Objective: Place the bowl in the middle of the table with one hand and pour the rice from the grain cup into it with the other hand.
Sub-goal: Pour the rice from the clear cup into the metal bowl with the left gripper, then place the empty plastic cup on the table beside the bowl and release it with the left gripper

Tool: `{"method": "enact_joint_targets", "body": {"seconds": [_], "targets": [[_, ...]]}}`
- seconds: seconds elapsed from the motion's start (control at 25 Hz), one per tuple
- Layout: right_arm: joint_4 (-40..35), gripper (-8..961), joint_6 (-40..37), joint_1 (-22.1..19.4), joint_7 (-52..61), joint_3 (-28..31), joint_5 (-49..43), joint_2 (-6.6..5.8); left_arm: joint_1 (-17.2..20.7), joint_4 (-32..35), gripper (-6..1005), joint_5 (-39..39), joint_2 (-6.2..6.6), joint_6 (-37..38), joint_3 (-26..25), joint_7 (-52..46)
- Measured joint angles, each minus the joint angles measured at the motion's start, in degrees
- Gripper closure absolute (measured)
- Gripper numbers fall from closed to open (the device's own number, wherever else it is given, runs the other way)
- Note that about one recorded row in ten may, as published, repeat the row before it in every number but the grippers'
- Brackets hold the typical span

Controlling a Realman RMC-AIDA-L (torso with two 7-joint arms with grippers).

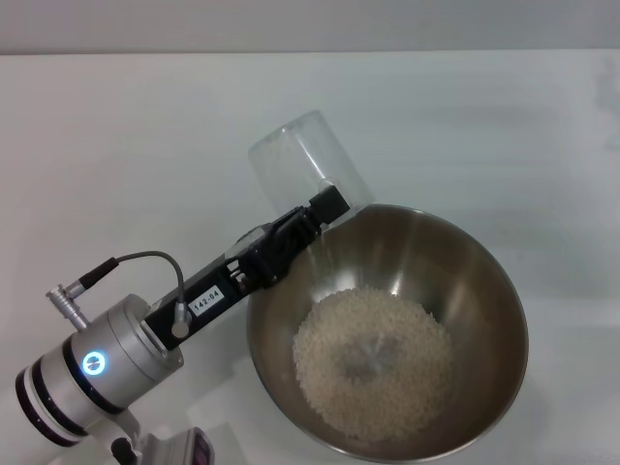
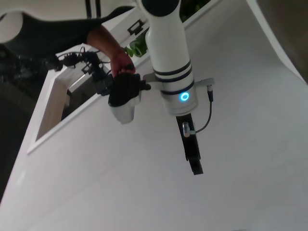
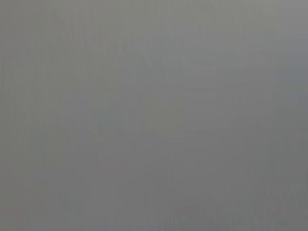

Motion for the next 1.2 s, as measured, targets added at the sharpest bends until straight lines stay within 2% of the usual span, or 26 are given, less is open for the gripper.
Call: {"method": "enact_joint_targets", "body": {"seconds": [0.24, 0.92, 1.08, 1.2], "targets": [[-0.06, 523, 0.52, -0.31, -0.01, 0.05, 0.00, 0.05, 0.16, -0.01, 949, 1.51, 0.05, 0.18, 0.00, 4.66], [0.08, 521, 0.51, -0.69, -0.01, 0.53, -0.36, 0.16, 0.57, -0.30, 937, 2.75, 0.09, 0.18, 0.04, 4.65], [0.08, 521, 0.53, -0.69, -0.01, 0.53, -0.45, 0.14, 1.32, -1.01, 934, 2.41, 0.09, 0.37, -0.49, -0.24], [0.08, 521, 0.68, -0.69, -0.01, 0.53, -0.48, 0.15, 1.98, -1.52, 932, 2.31, 0.02, 0.66, -1.83, -7.35]]}}
